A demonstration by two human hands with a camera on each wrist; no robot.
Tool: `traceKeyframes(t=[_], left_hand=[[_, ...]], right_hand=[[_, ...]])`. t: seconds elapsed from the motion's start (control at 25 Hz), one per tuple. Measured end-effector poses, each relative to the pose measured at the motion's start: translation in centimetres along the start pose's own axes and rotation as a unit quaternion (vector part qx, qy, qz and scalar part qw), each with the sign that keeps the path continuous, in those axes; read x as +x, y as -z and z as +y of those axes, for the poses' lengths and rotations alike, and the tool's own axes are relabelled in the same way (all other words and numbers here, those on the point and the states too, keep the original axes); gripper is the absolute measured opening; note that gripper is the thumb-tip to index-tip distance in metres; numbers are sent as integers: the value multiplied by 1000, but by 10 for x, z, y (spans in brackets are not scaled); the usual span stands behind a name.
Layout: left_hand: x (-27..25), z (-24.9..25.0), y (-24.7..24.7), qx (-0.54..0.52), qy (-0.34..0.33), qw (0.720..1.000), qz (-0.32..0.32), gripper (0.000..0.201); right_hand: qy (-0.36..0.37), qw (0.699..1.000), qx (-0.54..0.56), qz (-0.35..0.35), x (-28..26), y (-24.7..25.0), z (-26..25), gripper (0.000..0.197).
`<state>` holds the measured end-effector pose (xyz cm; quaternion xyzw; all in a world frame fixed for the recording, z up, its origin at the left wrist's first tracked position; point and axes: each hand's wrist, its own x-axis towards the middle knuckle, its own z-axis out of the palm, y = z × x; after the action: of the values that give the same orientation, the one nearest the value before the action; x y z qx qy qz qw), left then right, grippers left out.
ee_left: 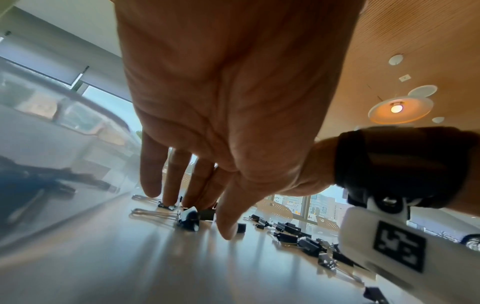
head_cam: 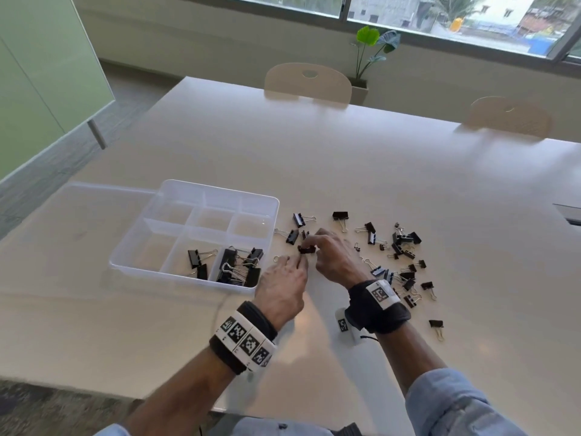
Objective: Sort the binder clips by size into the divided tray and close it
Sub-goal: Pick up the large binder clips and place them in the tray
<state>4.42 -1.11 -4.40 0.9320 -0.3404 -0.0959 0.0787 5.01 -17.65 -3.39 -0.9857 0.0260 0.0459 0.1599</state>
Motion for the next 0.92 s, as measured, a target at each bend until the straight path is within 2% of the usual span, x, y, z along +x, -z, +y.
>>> traceKeyframes(t=[0.28, 0.4, 0.52, 0.72, 0.92], left_hand=[[5, 4, 3, -19, 39, 999, 2, 55], [5, 5, 8, -34, 59, 998, -3, 51], [4, 7, 11, -20, 64, 998, 1, 46], [1, 9, 13, 0, 56, 998, 29, 27], [-9, 7, 27, -21, 43, 997, 58, 33]], right_hand=[[-7, 998, 55, 30, -4, -3, 20, 7], [-24, 998, 45, 43, -4, -9, 20, 15], [-29, 997, 42, 56, -4, -12, 19, 13], [-28, 995, 65, 74, -6, -4, 17, 18], [-50, 992, 68, 90, -10, 14, 11, 19]])
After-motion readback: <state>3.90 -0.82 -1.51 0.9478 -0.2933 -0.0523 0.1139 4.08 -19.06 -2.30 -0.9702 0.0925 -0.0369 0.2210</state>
